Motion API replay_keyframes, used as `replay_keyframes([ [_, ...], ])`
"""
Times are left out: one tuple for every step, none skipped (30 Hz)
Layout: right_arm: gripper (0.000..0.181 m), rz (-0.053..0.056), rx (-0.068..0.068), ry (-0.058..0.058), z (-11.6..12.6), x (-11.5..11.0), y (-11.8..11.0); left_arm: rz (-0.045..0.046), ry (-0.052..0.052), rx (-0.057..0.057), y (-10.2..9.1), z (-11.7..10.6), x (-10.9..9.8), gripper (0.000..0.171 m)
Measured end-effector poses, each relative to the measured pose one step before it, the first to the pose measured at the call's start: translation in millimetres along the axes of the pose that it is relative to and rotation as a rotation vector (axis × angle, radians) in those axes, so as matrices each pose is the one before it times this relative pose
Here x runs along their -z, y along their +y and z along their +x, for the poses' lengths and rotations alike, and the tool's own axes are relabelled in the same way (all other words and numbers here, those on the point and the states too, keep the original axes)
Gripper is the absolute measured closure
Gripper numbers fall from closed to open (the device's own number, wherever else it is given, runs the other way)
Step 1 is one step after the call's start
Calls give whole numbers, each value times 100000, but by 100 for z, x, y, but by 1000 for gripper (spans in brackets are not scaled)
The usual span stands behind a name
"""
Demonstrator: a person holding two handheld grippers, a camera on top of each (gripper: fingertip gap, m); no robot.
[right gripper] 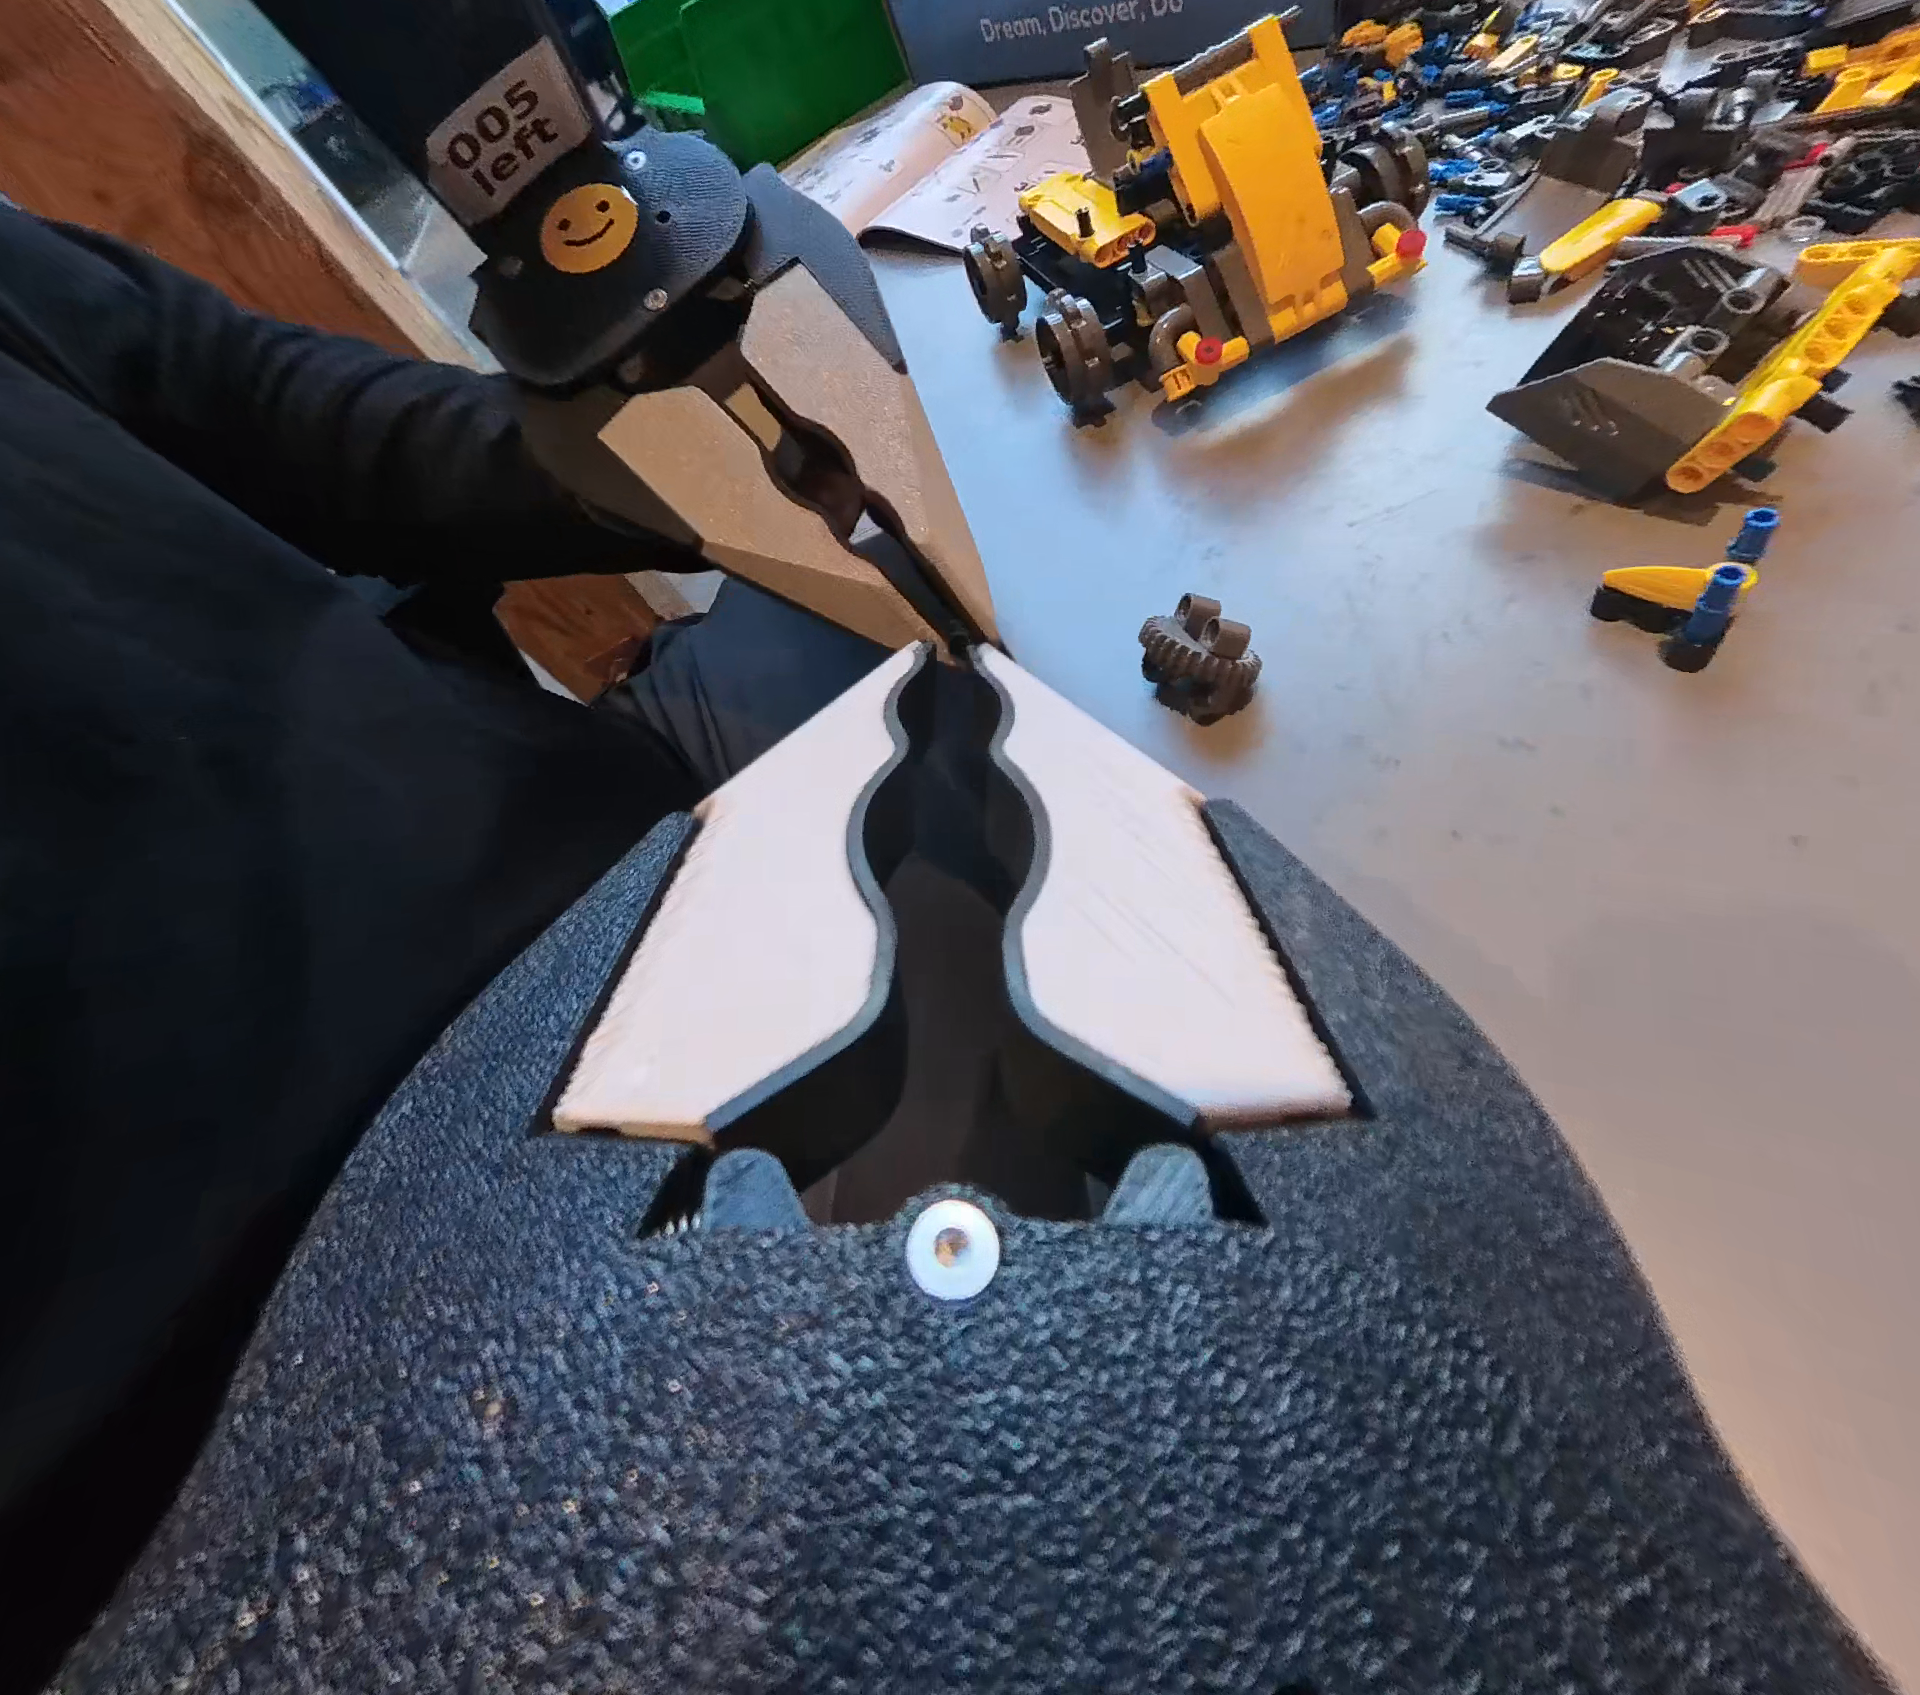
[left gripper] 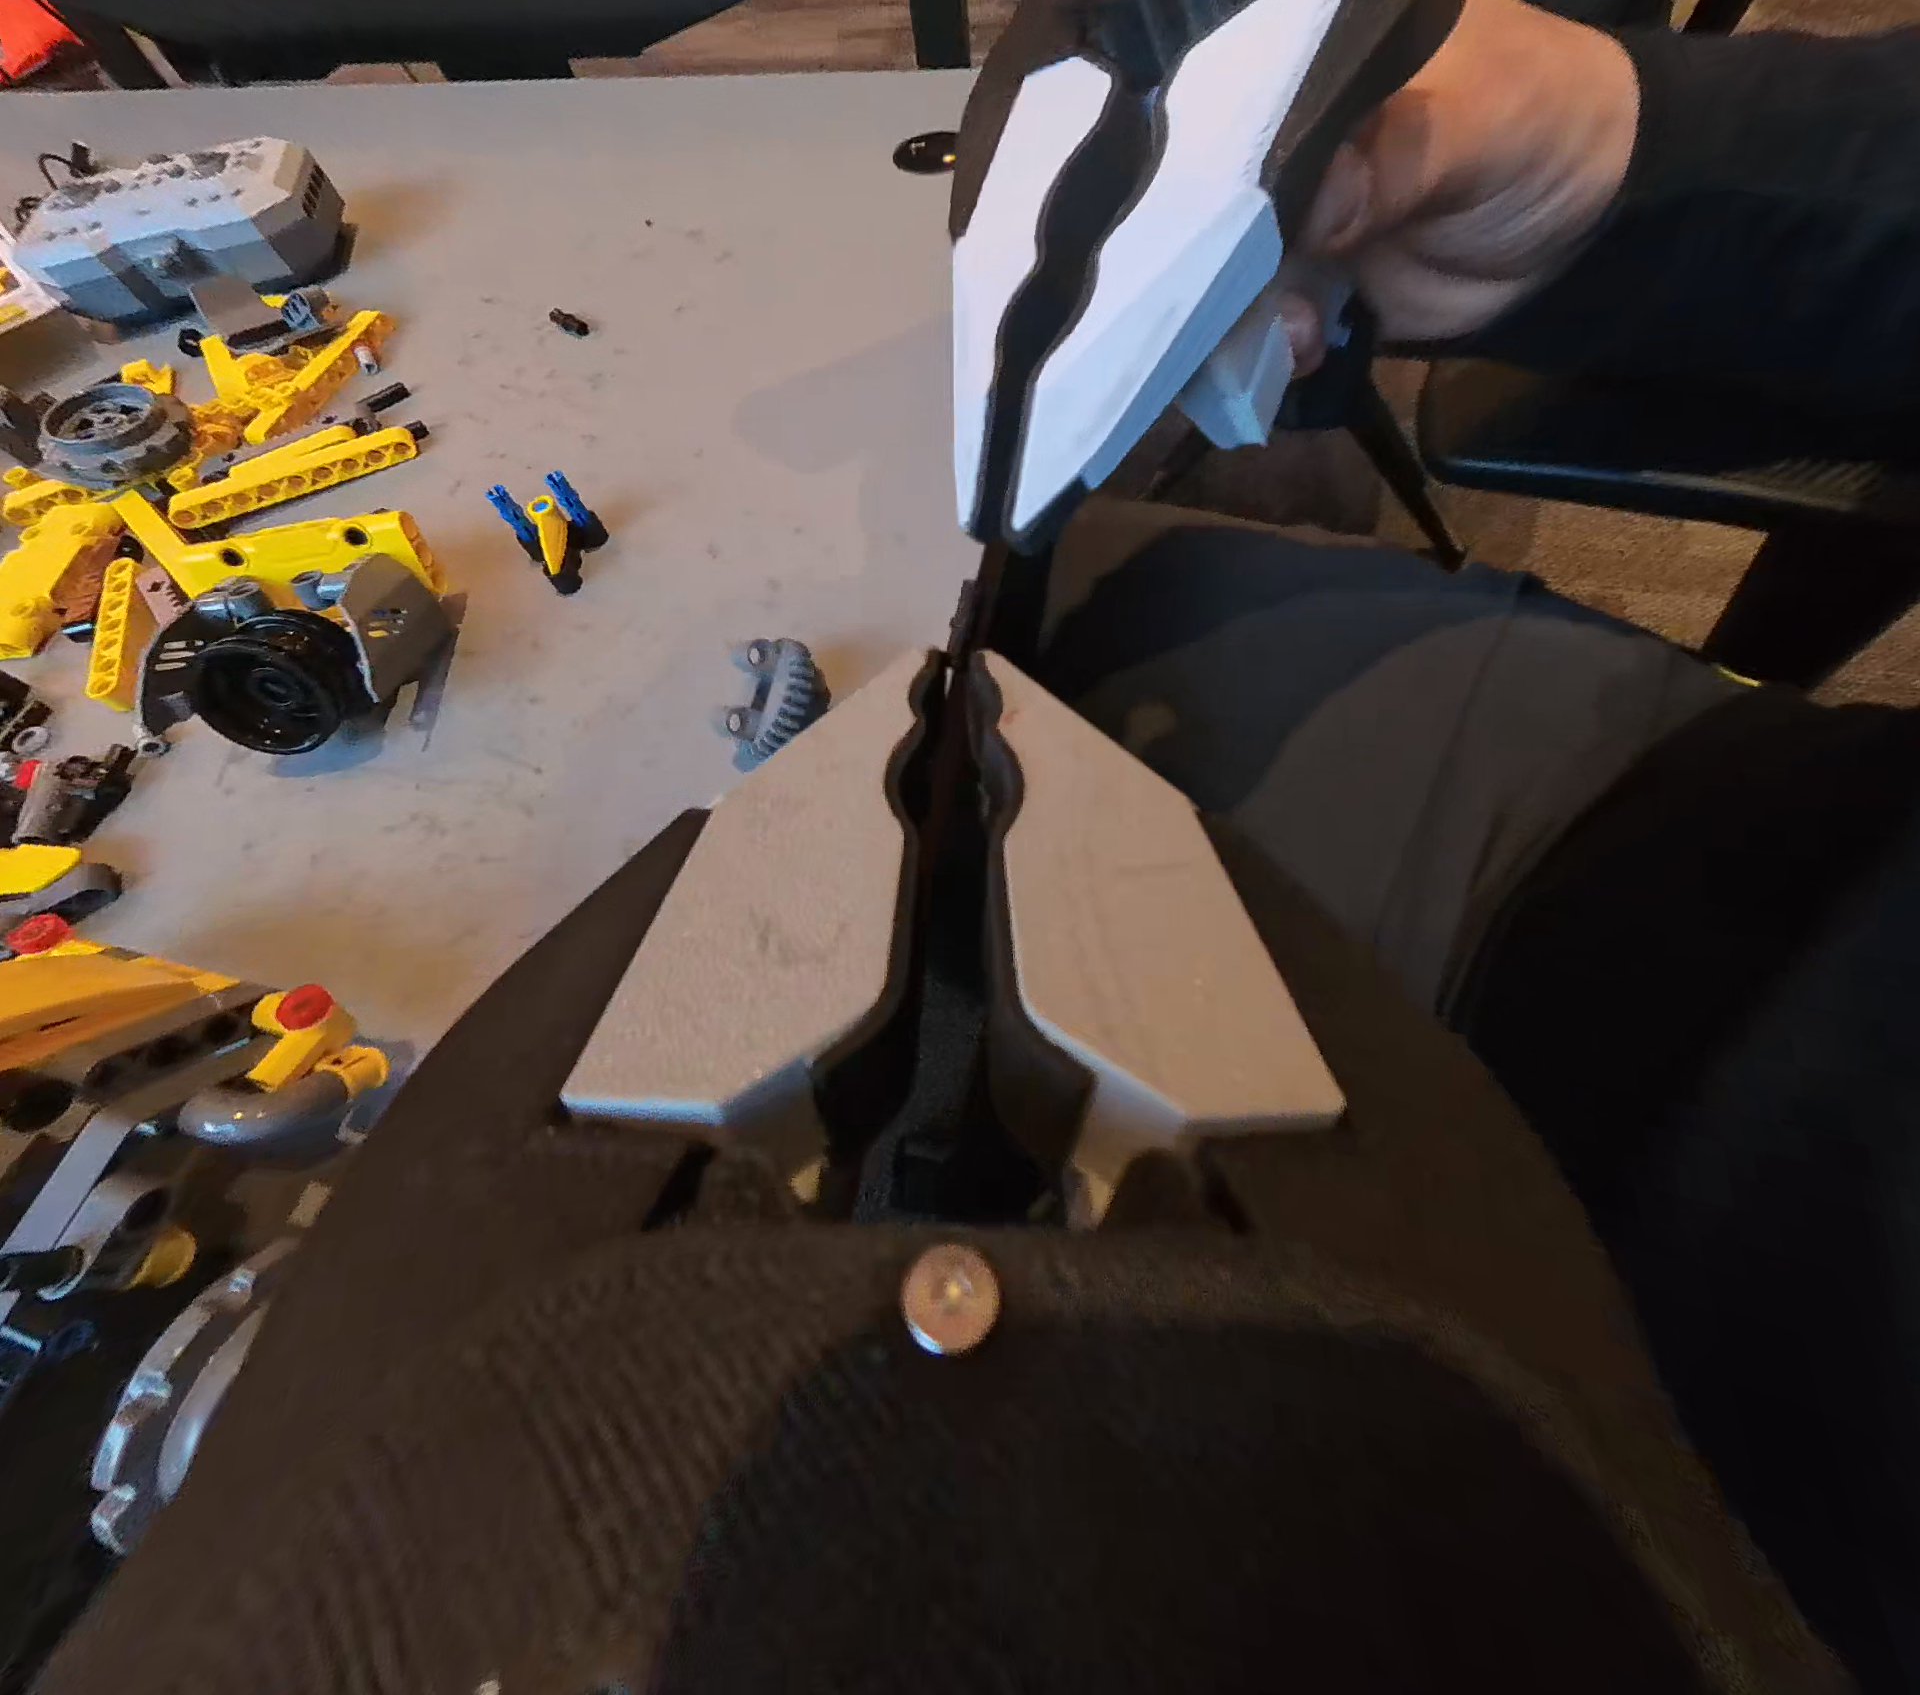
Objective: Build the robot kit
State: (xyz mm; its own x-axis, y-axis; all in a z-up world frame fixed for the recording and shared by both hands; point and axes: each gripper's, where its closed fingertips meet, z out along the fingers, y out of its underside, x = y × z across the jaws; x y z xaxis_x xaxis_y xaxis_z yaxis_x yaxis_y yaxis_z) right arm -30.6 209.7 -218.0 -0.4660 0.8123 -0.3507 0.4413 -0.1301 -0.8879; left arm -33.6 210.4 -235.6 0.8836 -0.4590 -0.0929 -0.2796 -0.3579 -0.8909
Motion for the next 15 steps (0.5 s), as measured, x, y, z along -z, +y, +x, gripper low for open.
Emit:
replay_keyframes([
  [176, 135, 302, 638, 110, 84, 1, 1223, -65, -337, -196, -29, 47, 169],
  [176, 177, 76, 110, 35, 41, -12, 1001, 435, -450, -175, 87, 11, 169],
  [176, 365, -103, -155, -10, 4, -37, 682, 427, -288, -134, 121, -16, 169],
  [175, 129, -278, -240, -21, -35, -6, 689, 148, -574, -129, 99, -42, 169],
  [174, -88, -222, -441, -56, -55, 29, 392, 389, -765, -66, 153, -62, 169],
  [174, -27, -109, -523, -81, -47, 21, -77, -580, -546, -3, -8, -67, 169],
  [173, -247, -77, -509, -71, -39, 48, 124, -852, -468, -17, -70, -56, 169],
  [173, -589, -90, -278, -30, -47, 92, 856, 184, 0, -132, 46, -6, 169],
  [172, -556, -13, -14, 8, -58, 97, 603, 165, 447, -122, 8, 10, 169],
  [172, -115, 46, 37, 14, -32, 23, 502, -591, 132, -105, -115, 25, 169],
  [172, 349, 4, -119, -25, -14, -53, 177, 296, -175, -61, 24, 3, 169],
  [174, 541, -1, -268, -62, -11, -102, -440, 382, -68, 23, 41, -35, 169],
  [176, 282, 69, -219, -66, -5, -63, -128, -299, -433, 16, -9, -26, 169],
  [176, -189, 181, 127, -4, -12, 10, -47, -48, -520, 5, 47, -23, 169],
  [177, -357, 281, 390, 26, -10, 58, -489, -156, -181, 66, 3, -34, 169],
])
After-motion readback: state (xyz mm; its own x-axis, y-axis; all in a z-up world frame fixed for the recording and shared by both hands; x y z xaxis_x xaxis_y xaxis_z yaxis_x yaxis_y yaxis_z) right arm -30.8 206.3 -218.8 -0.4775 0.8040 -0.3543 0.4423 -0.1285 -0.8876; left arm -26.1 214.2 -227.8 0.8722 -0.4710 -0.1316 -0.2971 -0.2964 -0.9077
